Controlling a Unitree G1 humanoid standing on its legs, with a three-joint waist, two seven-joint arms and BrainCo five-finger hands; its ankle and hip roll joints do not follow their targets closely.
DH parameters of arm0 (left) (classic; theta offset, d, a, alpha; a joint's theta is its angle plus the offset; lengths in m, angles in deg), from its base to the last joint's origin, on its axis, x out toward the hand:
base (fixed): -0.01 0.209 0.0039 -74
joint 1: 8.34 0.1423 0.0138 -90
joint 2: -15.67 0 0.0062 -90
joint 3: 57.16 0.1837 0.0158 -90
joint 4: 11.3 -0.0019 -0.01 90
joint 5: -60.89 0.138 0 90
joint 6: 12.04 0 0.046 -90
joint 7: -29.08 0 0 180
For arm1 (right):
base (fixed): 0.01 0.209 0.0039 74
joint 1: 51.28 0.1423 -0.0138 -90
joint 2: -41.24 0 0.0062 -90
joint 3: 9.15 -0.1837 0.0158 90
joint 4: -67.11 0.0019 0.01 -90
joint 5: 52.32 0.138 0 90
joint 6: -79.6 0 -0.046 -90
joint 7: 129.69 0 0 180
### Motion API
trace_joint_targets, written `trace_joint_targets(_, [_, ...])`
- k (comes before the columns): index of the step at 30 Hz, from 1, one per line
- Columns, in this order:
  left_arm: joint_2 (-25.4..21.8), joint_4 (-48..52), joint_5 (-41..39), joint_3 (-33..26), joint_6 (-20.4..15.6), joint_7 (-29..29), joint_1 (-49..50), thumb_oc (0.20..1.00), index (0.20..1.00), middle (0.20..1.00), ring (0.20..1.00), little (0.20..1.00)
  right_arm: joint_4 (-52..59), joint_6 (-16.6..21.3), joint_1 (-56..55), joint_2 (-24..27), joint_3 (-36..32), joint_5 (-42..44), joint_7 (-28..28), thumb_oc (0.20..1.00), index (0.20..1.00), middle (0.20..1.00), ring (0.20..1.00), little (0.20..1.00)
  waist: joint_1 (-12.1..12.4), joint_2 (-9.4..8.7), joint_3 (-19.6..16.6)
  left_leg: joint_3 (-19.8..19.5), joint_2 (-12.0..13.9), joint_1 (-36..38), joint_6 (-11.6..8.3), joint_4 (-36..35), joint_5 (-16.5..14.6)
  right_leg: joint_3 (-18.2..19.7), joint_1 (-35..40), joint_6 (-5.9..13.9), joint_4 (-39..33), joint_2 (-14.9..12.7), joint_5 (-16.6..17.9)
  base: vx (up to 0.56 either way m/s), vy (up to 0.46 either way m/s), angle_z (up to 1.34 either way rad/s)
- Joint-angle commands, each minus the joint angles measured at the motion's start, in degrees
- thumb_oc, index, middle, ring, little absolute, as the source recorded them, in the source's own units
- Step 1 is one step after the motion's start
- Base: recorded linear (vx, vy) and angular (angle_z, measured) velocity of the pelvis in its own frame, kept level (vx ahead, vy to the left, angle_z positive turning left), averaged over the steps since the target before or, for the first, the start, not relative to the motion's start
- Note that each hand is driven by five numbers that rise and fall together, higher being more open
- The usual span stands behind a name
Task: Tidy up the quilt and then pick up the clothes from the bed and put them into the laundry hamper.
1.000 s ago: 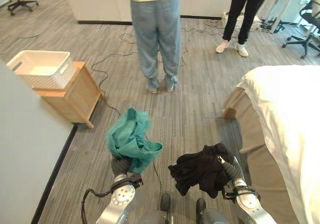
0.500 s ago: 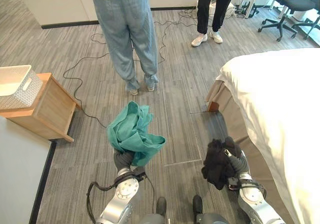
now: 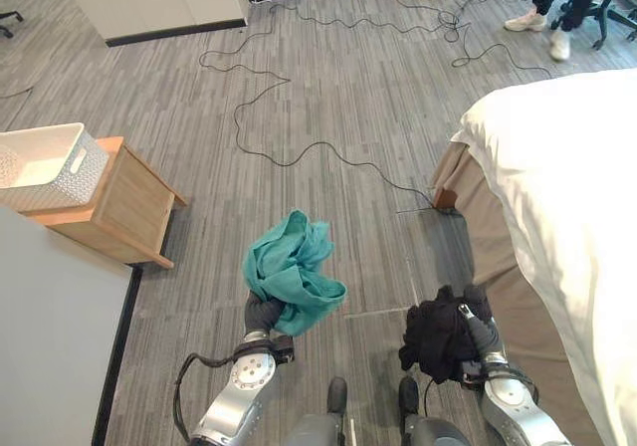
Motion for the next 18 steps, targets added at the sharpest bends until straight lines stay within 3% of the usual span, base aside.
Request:
trace_joint_targets(1, [-0.9,-0.7,3.5,-1.1,-2.6,-0.3,-2.2,0.2,0.2,0.2,0.2,0.2,5.3,2.9,-0.9,0.7,-1.0,1.3,0.0,0.2,0.2,0.2,0.2,0.2,0.6,-1.66,-4.8,-6.5,-1.8,-3.4,-0.68,-0.5,-1.3,-1.3,1.0,3.84,0.0,-1.3,-4.9,0.0,0.0,0.03])
trace_joint_targets(9, [-0.7,-0.5,3.6,-2.0,-2.6,-1.1,-1.2,0.2,0.2,0.2,0.2,0.2,5.7,2.5,-1.3,0.9,-1.0,0.7,-0.8,0.2,0.2,0.2,0.2,0.2,0.9,-2.0,-4.4,-6.6,-1.4,-2.4,-0.67,-0.5,-1.9,-1.5,1.8,3.88,0.3,-1.6,-5.1,0.02,0.026,-0.02])
trace_joint_targets(15, [-1.0,0.1,2.7,-3.2,-2.4,-2.5,-0.2,0.2,0.2,0.2,0.2,0.2,6.4,2.4,-2.1,1.7,-1.6,0.7,-2.0,0.2,0.2,0.2,0.2,0.2,1.0,-2.46,-3.4,-6.2,-1.0,-2.8,-0.07,3.3,-3.7,-0.7,1.2,3.78,4.9,-2.7,-6.8,0.06,0.094,-0.05])
trace_joint_targets(18, [-1.3,0.3,2.8,-4.0,-2.6,-2.7,-0.3,0.2,0.2,0.2,0.2,0.2,6.7,2.6,-1.6,1.7,-1.9,1.2,-2.1,0.2,0.2,0.2,0.2,0.2,0.9,-2.46,-2.4,-5.8,-0.7,-3.9,0.92,7.7,-6.0,-0.1,-0.6,4.45,12.0,-4.5,-9.7,0.05,0.151,-0.14])
